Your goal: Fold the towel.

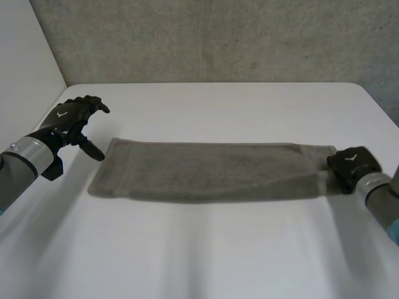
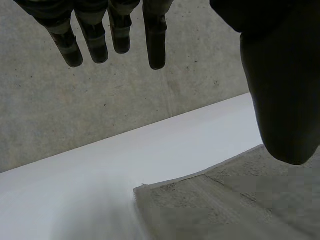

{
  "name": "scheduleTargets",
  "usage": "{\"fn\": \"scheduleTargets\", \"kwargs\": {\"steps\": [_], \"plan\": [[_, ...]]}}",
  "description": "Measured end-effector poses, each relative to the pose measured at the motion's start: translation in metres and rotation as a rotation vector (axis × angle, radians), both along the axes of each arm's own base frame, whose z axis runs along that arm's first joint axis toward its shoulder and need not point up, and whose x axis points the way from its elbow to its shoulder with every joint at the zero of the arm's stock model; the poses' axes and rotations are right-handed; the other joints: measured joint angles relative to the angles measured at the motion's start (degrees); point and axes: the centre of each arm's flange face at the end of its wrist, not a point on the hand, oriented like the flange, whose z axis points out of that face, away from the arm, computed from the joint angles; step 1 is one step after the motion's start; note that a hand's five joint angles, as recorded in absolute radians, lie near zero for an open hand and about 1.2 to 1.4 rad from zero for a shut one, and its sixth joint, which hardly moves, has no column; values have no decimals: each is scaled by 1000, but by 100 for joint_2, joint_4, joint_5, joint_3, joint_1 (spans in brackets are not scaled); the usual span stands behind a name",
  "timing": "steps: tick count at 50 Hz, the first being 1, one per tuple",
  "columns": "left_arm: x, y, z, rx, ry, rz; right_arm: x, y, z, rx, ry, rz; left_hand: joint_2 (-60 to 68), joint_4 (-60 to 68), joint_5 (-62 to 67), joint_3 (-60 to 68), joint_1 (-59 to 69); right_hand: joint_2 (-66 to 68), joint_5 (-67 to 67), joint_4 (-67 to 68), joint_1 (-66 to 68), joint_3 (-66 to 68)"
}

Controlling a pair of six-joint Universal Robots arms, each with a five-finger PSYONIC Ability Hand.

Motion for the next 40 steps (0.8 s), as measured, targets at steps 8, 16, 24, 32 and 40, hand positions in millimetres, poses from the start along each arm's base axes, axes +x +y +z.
{"fn": "scheduleTargets", "kwargs": {"steps": [8,16,24,32,40], "plan": [[1,0,0,-1,0,2,-57,-34,43,-132,15,-159,-2,-2,0,0,0,49,0,0,37,41],[0,0,1,-1,1,1,-44,-51,97,-250,13,-128,0,0,1,0,0,53,0,0,56,85],[-1,4,4,-4,1,1,115,0,135,-319,-140,244,0,0,0,0,0,77,1,0,75,185],[-2,9,6,-5,0,-4,252,97,85,-243,-184,612,-2,-2,0,0,0,77,1,0,76,189],[-4,13,3,8,0,-11,288,136,21,-165,-64,752,-2,-2,0,0,0,-4982,-5231,-5012,-4864,-4807]]}}
